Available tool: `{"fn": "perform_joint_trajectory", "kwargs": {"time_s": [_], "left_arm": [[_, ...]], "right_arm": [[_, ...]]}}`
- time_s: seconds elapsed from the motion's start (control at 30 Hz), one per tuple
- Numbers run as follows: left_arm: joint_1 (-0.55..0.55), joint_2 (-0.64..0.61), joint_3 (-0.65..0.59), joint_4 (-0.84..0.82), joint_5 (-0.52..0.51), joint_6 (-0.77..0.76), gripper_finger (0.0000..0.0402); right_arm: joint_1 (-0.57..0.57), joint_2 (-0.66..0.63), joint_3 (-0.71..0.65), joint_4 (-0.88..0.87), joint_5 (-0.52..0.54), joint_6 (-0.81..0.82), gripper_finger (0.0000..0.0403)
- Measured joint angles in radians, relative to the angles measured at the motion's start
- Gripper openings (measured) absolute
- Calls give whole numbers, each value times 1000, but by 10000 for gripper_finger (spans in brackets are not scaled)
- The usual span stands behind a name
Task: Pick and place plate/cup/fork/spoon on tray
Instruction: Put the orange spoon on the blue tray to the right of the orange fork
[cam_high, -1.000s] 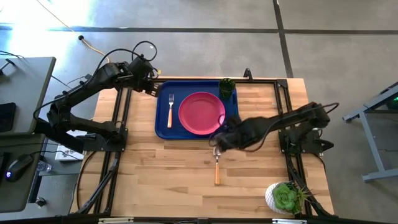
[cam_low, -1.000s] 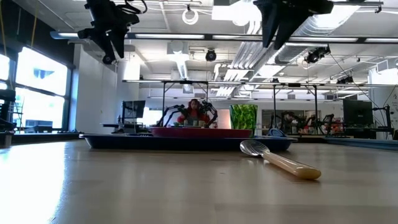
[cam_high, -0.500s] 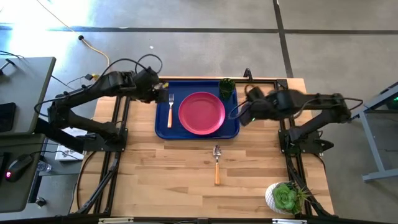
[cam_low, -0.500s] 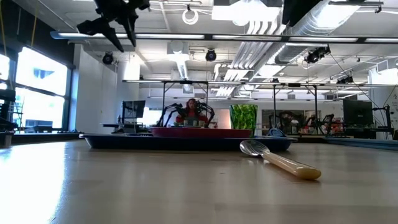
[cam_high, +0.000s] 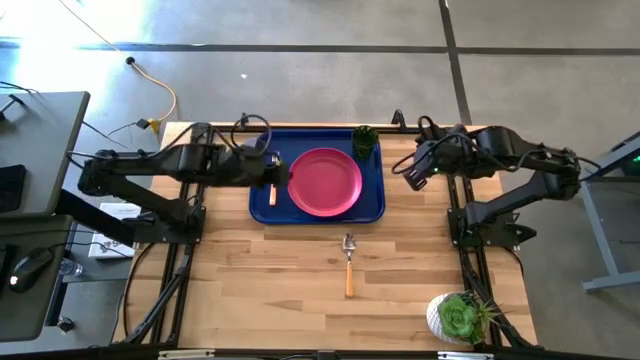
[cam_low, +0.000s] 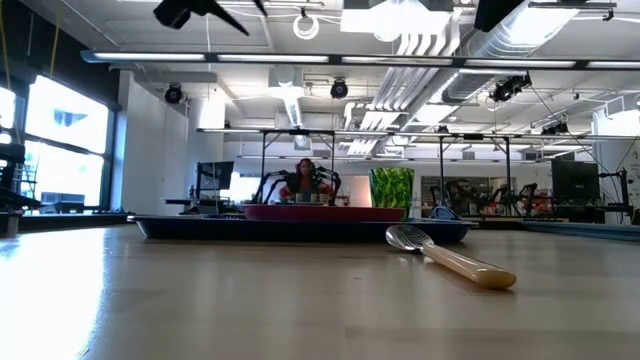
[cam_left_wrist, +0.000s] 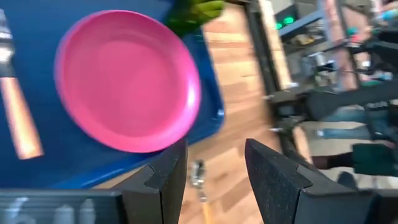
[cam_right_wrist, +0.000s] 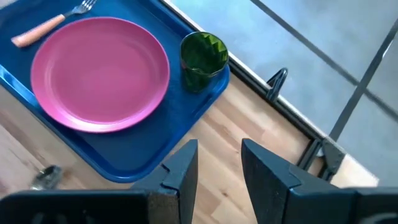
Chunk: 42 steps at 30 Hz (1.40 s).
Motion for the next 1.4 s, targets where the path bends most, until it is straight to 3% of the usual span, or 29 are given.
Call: {"fn": "perform_joint_trajectory", "kwargs": {"time_s": [0.27,0.7,0.93,1.2,1.4], "left_arm": [[-83,110,0,181,-28,-24,151],[-159,265,0,479,-13,-23,151],[-188,264,7,492,23,-12,151],[-192,272,132,484,77,121,151],[-193,273,170,446,76,138,145]], "right_arm": [[-11,-8,0,-3,-2,-103,114],[-11,-8,0,-3,-2,-106,114],[-11,-8,-3,-3,-3,-34,114],[-11,-7,-4,-4,-4,56,114],[-11,-7,-4,-4,-32,86,114]]}}
